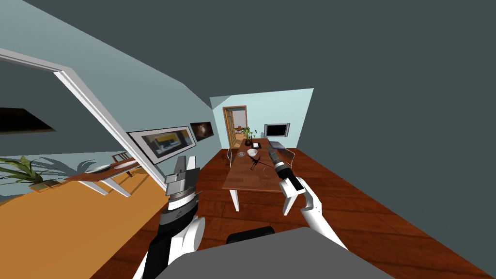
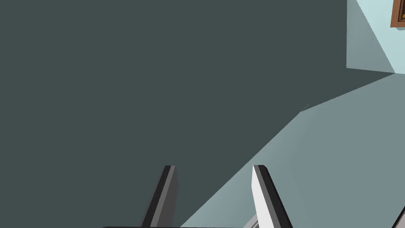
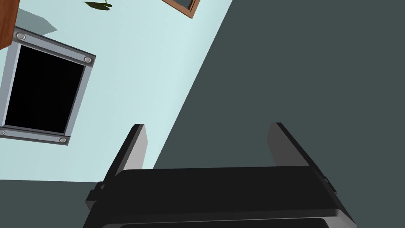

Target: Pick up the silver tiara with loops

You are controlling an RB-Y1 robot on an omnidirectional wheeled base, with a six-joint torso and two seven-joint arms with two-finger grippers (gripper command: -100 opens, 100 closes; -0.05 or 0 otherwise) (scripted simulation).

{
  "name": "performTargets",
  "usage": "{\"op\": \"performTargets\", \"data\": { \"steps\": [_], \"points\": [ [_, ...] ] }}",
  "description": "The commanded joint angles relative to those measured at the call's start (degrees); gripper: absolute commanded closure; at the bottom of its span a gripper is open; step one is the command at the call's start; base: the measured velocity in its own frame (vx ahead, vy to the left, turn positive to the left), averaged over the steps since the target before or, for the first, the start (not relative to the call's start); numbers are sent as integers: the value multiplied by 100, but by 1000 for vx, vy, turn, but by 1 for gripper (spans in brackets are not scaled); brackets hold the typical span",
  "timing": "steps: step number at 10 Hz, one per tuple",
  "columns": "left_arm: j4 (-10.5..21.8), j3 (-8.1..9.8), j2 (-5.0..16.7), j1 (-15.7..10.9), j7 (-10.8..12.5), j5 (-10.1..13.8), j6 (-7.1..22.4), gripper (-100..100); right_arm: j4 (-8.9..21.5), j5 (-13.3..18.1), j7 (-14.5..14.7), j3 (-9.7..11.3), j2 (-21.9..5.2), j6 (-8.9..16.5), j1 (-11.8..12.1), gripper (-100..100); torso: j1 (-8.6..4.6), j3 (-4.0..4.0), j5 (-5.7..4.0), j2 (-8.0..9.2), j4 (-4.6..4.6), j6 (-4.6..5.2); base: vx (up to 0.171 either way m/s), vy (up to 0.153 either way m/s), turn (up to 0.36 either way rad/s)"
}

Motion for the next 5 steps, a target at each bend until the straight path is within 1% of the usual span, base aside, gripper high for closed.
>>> {"op": "performTargets", "data": {
  "steps": [1,2,3,4,5],
  "points": [
    [0,0,0,0,0,0,0,0,251,-38,90,31,-128,286,-238,-100,0,0,0,0,0,0,-11,1,181],
    [0,0,0,-1,0,0,0,0,251,-38,90,31,-128,393,-238,-100,1,-1,0,-2,0,-4,-7,-2,133],
    [0,0,0,0,0,0,0,0,444,-42,185,99,-199,568,-405,-100,1,0,0,-1,0,0,-9,-1,191],
    [0,0,0,-1,0,0,0,0,444,-42,185,99,-199,681,-405,-100,2,-1,1,-2,0,-3,-7,-4,123],
    [0,0,0,0,0,0,0,0,652,-44,279,178,-277,881,-568,-100,0,-1,0,-1,0,1,-9,0,226]
  ]
}}
